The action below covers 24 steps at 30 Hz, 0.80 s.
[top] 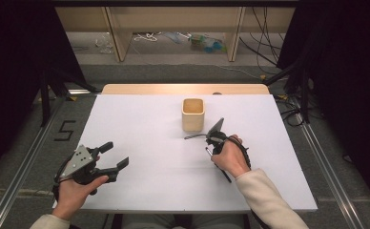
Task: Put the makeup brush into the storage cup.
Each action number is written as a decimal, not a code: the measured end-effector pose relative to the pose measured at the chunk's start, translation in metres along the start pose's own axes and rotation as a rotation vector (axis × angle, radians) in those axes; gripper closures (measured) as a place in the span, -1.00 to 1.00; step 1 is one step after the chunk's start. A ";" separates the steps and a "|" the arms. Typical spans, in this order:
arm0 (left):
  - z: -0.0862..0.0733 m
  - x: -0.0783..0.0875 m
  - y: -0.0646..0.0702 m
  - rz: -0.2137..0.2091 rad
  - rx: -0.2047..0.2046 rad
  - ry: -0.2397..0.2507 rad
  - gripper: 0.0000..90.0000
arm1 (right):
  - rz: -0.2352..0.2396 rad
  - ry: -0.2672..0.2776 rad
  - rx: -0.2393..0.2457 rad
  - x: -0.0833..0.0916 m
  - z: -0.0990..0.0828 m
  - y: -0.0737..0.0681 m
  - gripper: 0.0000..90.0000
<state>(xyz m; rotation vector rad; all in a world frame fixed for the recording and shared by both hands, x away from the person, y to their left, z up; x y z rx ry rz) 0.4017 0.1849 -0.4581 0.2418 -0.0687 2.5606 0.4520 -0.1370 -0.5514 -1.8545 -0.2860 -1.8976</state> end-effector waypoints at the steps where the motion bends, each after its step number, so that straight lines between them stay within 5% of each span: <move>1: 0.000 0.000 0.000 0.000 0.001 0.000 -0.61 | 0.003 0.005 0.000 0.000 0.000 0.000 0.87; 19: 0.000 0.000 0.000 0.002 0.006 -0.001 -0.61 | 0.037 0.078 0.009 0.011 0.003 -0.002 0.88; 24: 0.000 0.000 0.000 0.001 0.006 0.001 -0.61 | 0.042 0.107 0.055 0.016 0.004 0.000 0.87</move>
Point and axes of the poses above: each handheld gripper's, and its own axes: x roughly backward along the jaws, z roughly out of its top, y roughly to its right, the point moved 10 cm from there along -x, roughly forward along the jaws, and after that the axes turned 9 degrees about z, right-handed, at the moved point
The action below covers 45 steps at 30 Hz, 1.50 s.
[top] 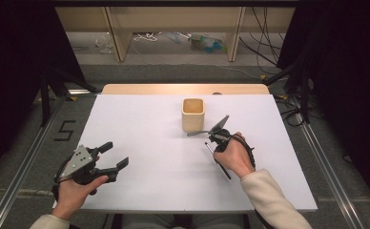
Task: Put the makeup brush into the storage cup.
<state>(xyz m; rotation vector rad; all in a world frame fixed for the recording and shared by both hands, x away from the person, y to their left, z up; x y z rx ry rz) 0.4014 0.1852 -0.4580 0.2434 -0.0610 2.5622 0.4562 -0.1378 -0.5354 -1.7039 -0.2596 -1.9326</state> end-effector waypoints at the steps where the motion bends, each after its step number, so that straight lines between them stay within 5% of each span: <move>1: 0.000 0.000 0.000 0.000 0.001 0.001 -0.61 | -0.003 0.008 0.000 0.001 0.001 0.000 0.88; 20: 0.000 0.000 0.000 0.002 0.001 -0.001 -0.61 | 0.016 0.172 -0.020 0.021 0.011 0.002 0.87; 32: -0.001 0.000 -0.001 0.009 -0.006 -0.007 -0.60 | 0.020 0.193 -0.048 0.025 0.011 0.001 0.87; 36: -0.001 0.000 -0.001 0.007 -0.006 -0.007 -0.60 | 0.023 0.219 -0.038 0.027 0.013 0.001 0.87; 37: -0.001 0.000 -0.001 0.008 -0.006 -0.008 -0.60 | 0.024 0.232 0.004 0.027 0.015 0.003 0.87; 45: -0.001 0.000 -0.002 0.009 -0.004 -0.008 -0.59 | 0.019 0.266 0.017 0.030 0.018 0.004 0.87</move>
Point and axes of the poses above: each handheld gripper's, and its own axes: x roughly backward along the jaws, z roughly out of its top, y roughly to its right, the point moved 10 cm from there along -x, roughly forward along the jaws, and after that the axes turned 9 degrees about z, right-handed, at the moved point
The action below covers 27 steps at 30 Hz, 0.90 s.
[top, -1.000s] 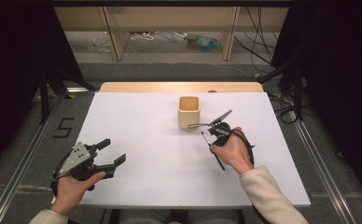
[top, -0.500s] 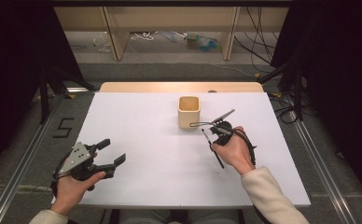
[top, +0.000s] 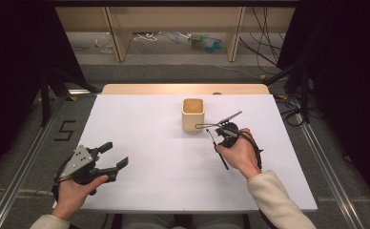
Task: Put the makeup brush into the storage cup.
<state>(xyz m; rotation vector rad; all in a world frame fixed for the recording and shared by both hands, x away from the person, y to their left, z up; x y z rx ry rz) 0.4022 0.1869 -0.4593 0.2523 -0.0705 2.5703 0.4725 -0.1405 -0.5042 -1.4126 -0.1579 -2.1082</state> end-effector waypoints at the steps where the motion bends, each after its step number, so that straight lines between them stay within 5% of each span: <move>1: 0.000 0.000 0.000 0.000 -0.001 0.000 -0.59 | 0.000 0.003 0.005 0.000 0.001 0.000 0.87; 19: 0.000 0.000 0.000 -0.001 -0.002 0.000 -0.59 | -0.018 0.029 -0.007 0.007 0.005 0.001 0.87; 27: 0.000 0.000 0.000 0.000 -0.002 0.001 -0.59 | -0.017 0.062 0.036 0.009 0.009 0.002 0.87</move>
Point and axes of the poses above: each handheld gripper's, and its own axes: x roughly backward along the jaws, z roughly out of its top, y roughly to its right, the point moved 10 cm from there along -x, roughly forward along the jaws, and after that the axes turned 9 degrees about z, right-handed, at the moved point
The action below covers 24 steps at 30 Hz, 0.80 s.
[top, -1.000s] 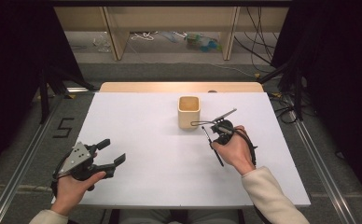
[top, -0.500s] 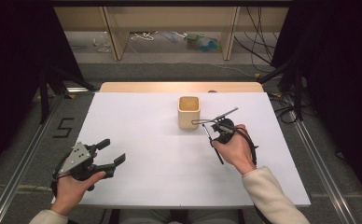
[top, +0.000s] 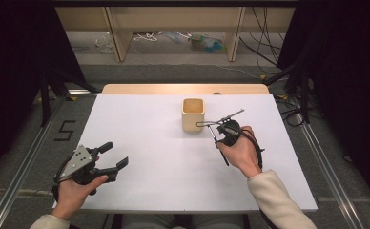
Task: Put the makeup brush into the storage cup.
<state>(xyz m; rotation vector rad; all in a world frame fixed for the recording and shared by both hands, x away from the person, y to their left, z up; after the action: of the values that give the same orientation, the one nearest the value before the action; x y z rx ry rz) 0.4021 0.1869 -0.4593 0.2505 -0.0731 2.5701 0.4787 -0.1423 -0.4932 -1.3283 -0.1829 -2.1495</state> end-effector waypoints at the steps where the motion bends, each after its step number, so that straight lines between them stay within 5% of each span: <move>1: 0.000 0.000 0.000 0.000 0.000 0.000 -0.59 | -0.003 0.003 0.001 0.000 0.000 0.000 0.87; 24: 0.000 0.000 0.001 -0.003 0.002 0.002 -0.57 | -0.001 0.085 0.012 0.008 0.011 0.001 0.87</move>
<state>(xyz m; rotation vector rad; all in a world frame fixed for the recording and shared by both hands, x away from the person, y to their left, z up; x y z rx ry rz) 0.4018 0.1865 -0.4591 0.2487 -0.0698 2.5676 0.4851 -0.1418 -0.4813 -1.2275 -0.1627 -2.1979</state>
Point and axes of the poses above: each handheld gripper's, and its own axes: x roughly backward along the jaws, z roughly out of its top, y roughly to its right, the point moved 10 cm from there along -x, roughly forward along the jaws, and after that the axes turned 9 degrees about z, right-handed, at the moved point
